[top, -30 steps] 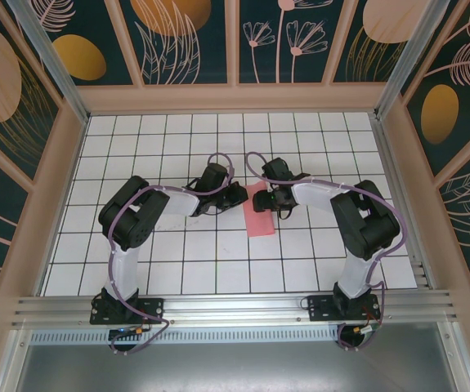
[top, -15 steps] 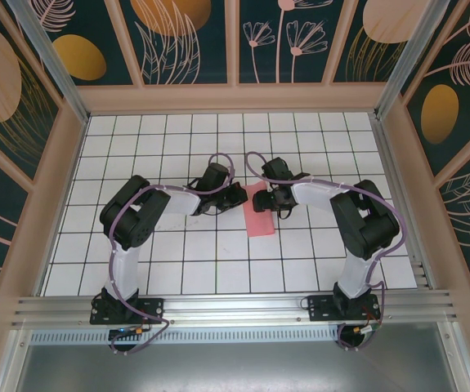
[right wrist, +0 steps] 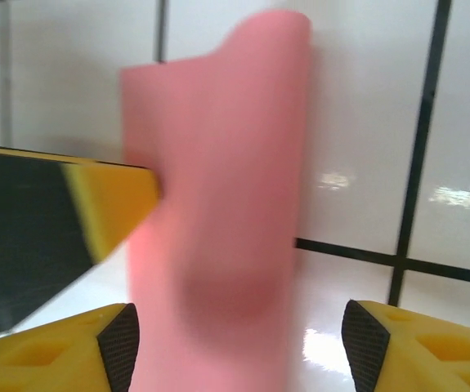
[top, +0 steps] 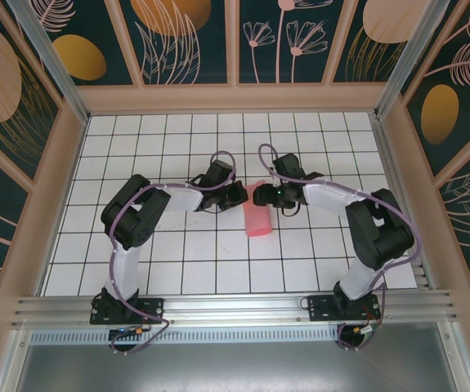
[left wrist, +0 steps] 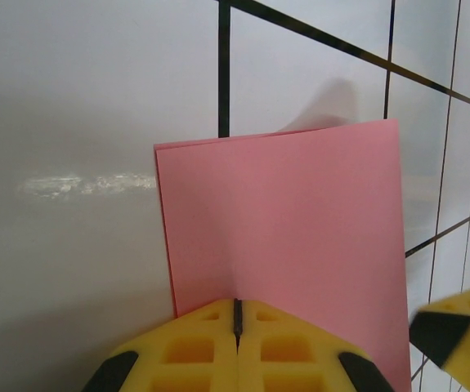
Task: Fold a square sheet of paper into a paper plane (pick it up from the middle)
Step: Hold the square sheet of paper at the center of the table, then fold the square sheet of paper in half at the center of the table.
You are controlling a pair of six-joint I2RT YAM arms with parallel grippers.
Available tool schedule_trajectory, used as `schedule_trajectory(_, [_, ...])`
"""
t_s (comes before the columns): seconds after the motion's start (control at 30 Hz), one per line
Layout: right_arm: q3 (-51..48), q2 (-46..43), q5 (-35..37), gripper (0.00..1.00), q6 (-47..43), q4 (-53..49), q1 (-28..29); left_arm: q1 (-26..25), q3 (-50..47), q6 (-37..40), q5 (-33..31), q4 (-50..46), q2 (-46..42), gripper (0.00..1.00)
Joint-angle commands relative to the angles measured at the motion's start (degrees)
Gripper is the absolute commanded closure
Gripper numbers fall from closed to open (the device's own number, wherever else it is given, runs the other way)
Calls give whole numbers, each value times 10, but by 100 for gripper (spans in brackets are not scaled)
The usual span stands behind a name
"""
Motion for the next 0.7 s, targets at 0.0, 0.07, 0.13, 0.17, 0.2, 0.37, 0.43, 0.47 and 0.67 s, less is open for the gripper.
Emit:
schedule_trajectory(0.0, [-4, -37, -41, 34, 27, 20, 0, -2, -17, 9, -63, -103, 57, 94])
schedule_trajectory(0.07, [-8, -35, -60, 39, 32, 30, -1, -2, -18, 8, -64, -105, 58, 94])
schedule_trajectory(0.13, [-6, -21, -80, 50, 34, 33, 0, -2, -17, 9, -64, -105, 60, 94])
schedule_trajectory(0.17, [-6, -13, -91, 56, 35, 35, 0, -2, -16, 9, -64, -107, 60, 94])
schedule_trajectory(0.2, [-7, -6, -99, 62, 36, 38, -1, -2, -16, 9, -64, -108, 60, 94])
schedule_trajectory(0.37, [-10, 35, -136, 79, 32, 48, -4, -2, -15, 2, -69, -115, 61, 94])
schedule_trajectory(0.43, [-11, 51, -146, 81, 28, 50, -6, -2, -12, -1, -72, -125, 65, 94])
schedule_trajectory(0.47, [-12, 56, -147, 82, 25, 49, -8, -2, -13, -3, -73, -125, 65, 94])
schedule_trajectory(0.67, [-36, 72, -152, 85, 11, 51, -28, -2, -15, -8, -80, -138, 68, 94])
